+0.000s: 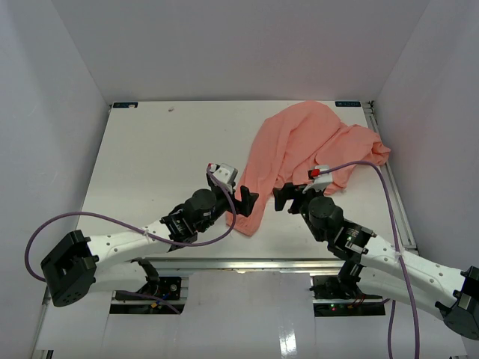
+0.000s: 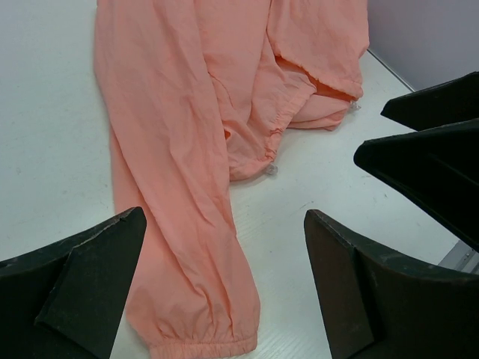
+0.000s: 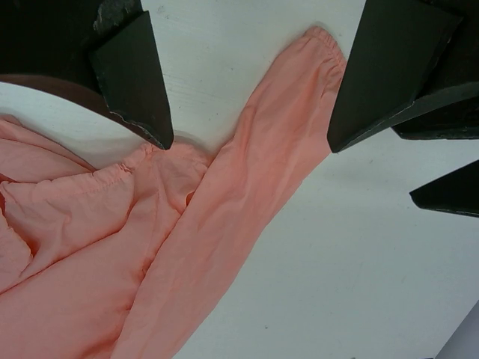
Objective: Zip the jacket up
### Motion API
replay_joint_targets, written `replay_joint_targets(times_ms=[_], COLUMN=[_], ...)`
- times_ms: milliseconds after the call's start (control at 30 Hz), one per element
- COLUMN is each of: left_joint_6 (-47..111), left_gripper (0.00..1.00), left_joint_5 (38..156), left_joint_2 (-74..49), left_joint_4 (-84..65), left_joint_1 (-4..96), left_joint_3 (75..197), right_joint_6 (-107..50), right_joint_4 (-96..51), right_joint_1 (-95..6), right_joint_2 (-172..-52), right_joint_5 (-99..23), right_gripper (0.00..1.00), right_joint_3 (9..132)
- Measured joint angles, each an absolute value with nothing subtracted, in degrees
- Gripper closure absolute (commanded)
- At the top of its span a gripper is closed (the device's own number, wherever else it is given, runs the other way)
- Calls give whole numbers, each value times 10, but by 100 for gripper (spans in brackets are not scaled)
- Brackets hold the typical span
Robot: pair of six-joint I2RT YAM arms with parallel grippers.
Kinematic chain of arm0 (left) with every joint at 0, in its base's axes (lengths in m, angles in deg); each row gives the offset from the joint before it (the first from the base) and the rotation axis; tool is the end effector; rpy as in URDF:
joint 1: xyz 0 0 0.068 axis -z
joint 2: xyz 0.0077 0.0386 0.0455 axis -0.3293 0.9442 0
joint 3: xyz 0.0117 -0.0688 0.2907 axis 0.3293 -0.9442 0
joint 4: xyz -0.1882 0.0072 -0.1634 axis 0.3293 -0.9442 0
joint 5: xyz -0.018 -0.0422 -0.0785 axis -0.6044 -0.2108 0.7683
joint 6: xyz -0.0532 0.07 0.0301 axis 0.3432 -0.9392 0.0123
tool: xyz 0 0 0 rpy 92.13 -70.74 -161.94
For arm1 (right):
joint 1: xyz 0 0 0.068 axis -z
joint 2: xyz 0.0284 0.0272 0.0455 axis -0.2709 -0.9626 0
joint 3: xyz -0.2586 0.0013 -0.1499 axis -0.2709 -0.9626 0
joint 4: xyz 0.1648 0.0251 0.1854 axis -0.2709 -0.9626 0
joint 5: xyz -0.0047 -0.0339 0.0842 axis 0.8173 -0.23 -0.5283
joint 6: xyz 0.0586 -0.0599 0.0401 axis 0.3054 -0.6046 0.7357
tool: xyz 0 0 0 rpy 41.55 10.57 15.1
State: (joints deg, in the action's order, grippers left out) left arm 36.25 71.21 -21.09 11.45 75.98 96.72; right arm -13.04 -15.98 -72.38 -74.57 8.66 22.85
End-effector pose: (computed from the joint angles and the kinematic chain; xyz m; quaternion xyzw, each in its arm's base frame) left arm 0.1757 -0.2217 0.2726 0.1756 0.7481 -0.2760 0.5774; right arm 0.1459 0.1267 0.2864 -0.0077 0.7517 0.1936 0.6304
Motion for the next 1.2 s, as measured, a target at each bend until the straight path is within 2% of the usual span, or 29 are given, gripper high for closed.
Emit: replay_joint_targets(times_ms=[167, 333, 667, 900, 1100, 1167, 1200], left_joint_6=[360, 358, 398, 402, 406, 411, 414], left_gripper=[2, 10, 9, 11, 26, 46, 64], left_joint_5=[731, 775, 799, 785, 786, 792, 794], left_joint_2=[-211, -186, 69, 256, 383, 402, 408], left_joint_4=[119, 128, 71, 36, 2, -1, 0], left_joint_1=[760, 760, 760, 756, 743, 737, 733], left_joint_3=[965, 974, 1205, 1368, 1481, 1492, 1492], right_joint_6=[-126, -101, -85, -79, -78, -78, -78], right_joint_4=[-158, -171, -193, -203, -209, -209, -210], right_joint_1=[-724, -724, -724, -724, -724, -724, -724], right_joint_2=[-728, -692, -534, -477, -458, -457, -458], right_joint_5=[90, 129, 195, 213, 220, 221, 221], right_gripper=[10, 10, 10, 10, 10, 10, 10], right_joint_3=[229, 229, 222, 205, 201, 201, 201])
